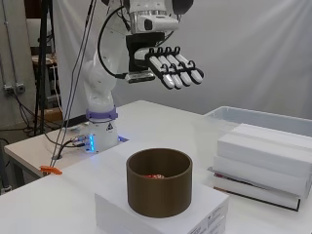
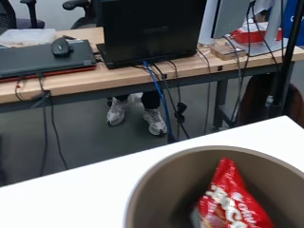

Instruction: Teleoperate dual arm-hand system to remove items from a box

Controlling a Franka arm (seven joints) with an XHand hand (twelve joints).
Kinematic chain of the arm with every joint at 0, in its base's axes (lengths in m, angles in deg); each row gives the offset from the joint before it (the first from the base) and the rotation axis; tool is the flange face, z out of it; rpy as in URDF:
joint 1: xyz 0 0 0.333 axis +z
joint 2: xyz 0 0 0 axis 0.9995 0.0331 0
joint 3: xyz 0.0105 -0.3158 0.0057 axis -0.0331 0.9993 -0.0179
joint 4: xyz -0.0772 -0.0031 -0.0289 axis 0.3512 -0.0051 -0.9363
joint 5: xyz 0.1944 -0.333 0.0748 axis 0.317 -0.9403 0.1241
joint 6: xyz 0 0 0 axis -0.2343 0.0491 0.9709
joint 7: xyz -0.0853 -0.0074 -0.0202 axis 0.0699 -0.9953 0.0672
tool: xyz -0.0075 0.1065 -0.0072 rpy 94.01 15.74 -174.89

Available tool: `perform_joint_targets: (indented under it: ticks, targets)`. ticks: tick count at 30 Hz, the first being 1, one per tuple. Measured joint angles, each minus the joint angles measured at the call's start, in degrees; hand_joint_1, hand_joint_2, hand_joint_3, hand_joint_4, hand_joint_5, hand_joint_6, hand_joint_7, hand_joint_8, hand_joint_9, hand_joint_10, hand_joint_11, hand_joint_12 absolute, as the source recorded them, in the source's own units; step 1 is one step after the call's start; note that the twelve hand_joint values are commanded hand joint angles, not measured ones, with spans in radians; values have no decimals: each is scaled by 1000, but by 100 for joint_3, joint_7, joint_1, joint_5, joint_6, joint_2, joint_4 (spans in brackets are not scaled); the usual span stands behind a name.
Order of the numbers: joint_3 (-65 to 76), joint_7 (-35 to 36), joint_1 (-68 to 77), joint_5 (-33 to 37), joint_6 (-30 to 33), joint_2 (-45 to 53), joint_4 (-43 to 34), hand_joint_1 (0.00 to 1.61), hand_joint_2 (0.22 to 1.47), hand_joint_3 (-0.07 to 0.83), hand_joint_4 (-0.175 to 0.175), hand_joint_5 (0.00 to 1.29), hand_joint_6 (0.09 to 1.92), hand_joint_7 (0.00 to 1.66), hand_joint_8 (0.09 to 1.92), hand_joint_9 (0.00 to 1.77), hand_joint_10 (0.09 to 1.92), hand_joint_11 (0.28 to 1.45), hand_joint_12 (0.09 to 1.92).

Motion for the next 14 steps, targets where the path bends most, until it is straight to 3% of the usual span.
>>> perform_joint_targets:
  ticks: [6, 14]
  targets:
    - [1330, 405, 1348, 973, -1019, -228, -263, 160, 981, -14, 123, 377, 87, 389, 87, 470, 87, 423, 87]
    - [1998, 605, 2014, 1101, -1395, -395, -120, 182, 991, -2, 129, 364, 87, 383, 87, 453, 87, 424, 87]
